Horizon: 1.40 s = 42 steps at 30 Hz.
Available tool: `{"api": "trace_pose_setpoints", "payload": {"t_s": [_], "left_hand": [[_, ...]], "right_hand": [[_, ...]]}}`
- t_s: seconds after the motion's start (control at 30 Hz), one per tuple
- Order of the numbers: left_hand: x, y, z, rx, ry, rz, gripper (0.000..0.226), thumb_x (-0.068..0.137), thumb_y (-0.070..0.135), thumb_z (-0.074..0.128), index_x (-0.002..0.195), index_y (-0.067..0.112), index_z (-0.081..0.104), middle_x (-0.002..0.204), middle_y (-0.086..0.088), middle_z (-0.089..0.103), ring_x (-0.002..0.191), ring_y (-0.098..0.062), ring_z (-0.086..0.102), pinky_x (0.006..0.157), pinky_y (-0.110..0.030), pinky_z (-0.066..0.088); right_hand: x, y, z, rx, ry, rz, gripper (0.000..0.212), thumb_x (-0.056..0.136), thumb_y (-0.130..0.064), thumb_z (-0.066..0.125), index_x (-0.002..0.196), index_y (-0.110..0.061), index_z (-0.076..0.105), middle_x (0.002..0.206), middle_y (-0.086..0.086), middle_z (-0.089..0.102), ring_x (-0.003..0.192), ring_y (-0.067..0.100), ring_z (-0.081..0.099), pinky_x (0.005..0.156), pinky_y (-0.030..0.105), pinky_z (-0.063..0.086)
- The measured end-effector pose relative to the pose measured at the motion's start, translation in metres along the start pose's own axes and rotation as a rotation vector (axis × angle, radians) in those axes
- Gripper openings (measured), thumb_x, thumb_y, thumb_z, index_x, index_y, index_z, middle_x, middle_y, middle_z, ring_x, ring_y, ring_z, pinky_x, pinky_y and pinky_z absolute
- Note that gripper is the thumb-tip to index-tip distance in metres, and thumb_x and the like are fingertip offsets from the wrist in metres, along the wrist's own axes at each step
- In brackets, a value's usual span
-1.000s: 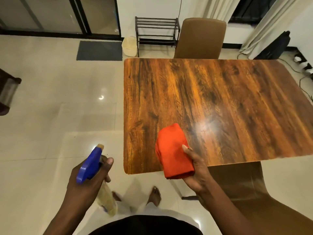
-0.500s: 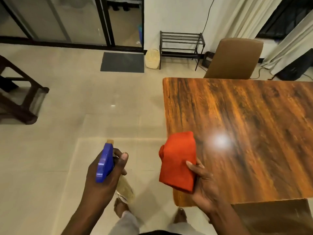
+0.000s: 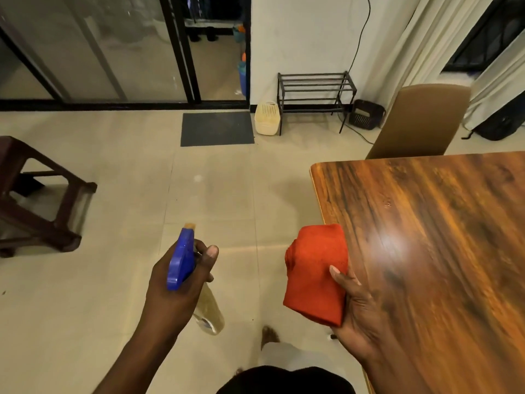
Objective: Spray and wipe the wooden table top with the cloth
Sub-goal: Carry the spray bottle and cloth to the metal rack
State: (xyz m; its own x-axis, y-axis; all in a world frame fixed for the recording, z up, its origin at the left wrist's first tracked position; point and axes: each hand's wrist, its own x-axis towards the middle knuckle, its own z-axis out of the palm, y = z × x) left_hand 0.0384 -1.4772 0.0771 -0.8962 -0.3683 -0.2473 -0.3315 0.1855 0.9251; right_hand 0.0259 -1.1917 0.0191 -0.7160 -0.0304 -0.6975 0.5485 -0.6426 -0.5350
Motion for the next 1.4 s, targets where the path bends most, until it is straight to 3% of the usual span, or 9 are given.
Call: {"api": "trace_pose_setpoints", "payload": {"t_s": [0.3,0.47,0.6,0.73,0.8,0.9,1.0,1.2,1.4], "left_hand": [[0.166,0.042,0.021,-0.015,0.009,0.051,0.037,0.082,0.051,0.070,0.101,0.019,0.068,0.077,-0.008,0.072,0.074,-0.017,0.075,0.070,-0.032,0.053],[0.267,0.081,0.045,-0.014,0.011,0.070,0.039,0.081,0.053,0.071,0.101,0.019,0.069,0.078,-0.008,0.073,0.070,-0.010,0.074,0.071,-0.033,0.052],[0.347,0.109,0.058,-0.033,-0.007,0.095,0.042,0.083,0.060,0.077,0.100,0.022,0.069,0.080,-0.001,0.075,0.073,-0.013,0.075,0.073,-0.034,0.055],[0.434,0.137,0.077,-0.063,-0.017,0.121,0.038,0.083,0.051,0.075,0.103,0.019,0.069,0.081,0.005,0.075,0.073,-0.010,0.075,0.071,-0.032,0.054],[0.490,0.150,0.089,-0.048,-0.050,0.116,0.034,0.084,0.052,0.076,0.099,0.023,0.068,0.083,0.008,0.075,0.075,-0.008,0.076,0.069,-0.029,0.053],[0.538,0.168,0.103,-0.049,-0.102,0.129,0.032,0.084,0.053,0.076,0.098,0.026,0.067,0.086,0.005,0.075,0.079,-0.023,0.075,0.070,-0.029,0.054],[0.613,0.185,0.118,-0.042,-0.173,0.119,0.029,0.082,0.052,0.072,0.097,0.028,0.067,0.086,0.001,0.074,0.086,-0.029,0.073,0.070,-0.028,0.054],[0.730,0.232,0.154,0.004,-0.335,0.144,0.032,0.086,0.049,0.072,0.106,0.024,0.070,0.096,0.009,0.074,0.088,-0.019,0.073,0.083,-0.037,0.060],[0.840,0.263,0.223,0.042,-0.402,0.128,0.027,0.084,0.049,0.070,0.103,0.030,0.070,0.099,0.012,0.073,0.092,-0.008,0.071,0.083,-0.032,0.056]], "right_hand": [[0.123,-0.066,0.101,-0.027,-0.016,-0.044,0.055,0.092,-0.016,0.071,0.146,-0.027,0.065,0.138,0.009,0.074,0.128,0.037,0.069,0.095,0.065,0.060],[0.201,-0.120,0.161,-0.004,-0.040,-0.021,0.058,0.091,-0.015,0.074,0.147,-0.021,0.064,0.136,0.014,0.075,0.114,0.038,0.077,0.082,0.059,0.065],[0.255,-0.168,0.210,-0.012,-0.074,-0.030,0.055,0.090,-0.014,0.074,0.144,-0.020,0.066,0.134,0.016,0.075,0.113,0.040,0.077,0.082,0.061,0.065],[0.314,-0.218,0.256,-0.014,-0.077,-0.067,0.046,0.093,-0.014,0.071,0.138,-0.021,0.069,0.133,0.015,0.076,0.113,0.040,0.077,0.084,0.061,0.065],[0.352,-0.241,0.277,0.000,-0.057,-0.077,0.047,0.093,-0.015,0.071,0.140,-0.020,0.068,0.135,0.015,0.076,0.114,0.038,0.077,0.085,0.060,0.065],[0.381,-0.266,0.303,0.017,-0.046,-0.120,0.050,0.092,-0.014,0.070,0.142,-0.019,0.066,0.135,0.014,0.075,0.114,0.036,0.077,0.092,0.063,0.063],[0.423,-0.295,0.333,0.069,0.001,-0.146,0.047,0.092,-0.011,0.068,0.138,-0.017,0.068,0.131,0.015,0.077,0.106,0.034,0.080,0.084,0.059,0.066],[0.492,-0.351,0.381,0.135,0.045,-0.165,0.046,0.094,-0.009,0.066,0.139,-0.015,0.067,0.134,0.017,0.076,0.104,0.036,0.081,0.074,0.054,0.067],[0.587,-0.430,0.402,0.104,0.121,-0.164,0.043,0.098,-0.011,0.065,0.141,-0.016,0.066,0.133,0.016,0.076,0.108,0.037,0.080,0.074,0.054,0.066]]}}
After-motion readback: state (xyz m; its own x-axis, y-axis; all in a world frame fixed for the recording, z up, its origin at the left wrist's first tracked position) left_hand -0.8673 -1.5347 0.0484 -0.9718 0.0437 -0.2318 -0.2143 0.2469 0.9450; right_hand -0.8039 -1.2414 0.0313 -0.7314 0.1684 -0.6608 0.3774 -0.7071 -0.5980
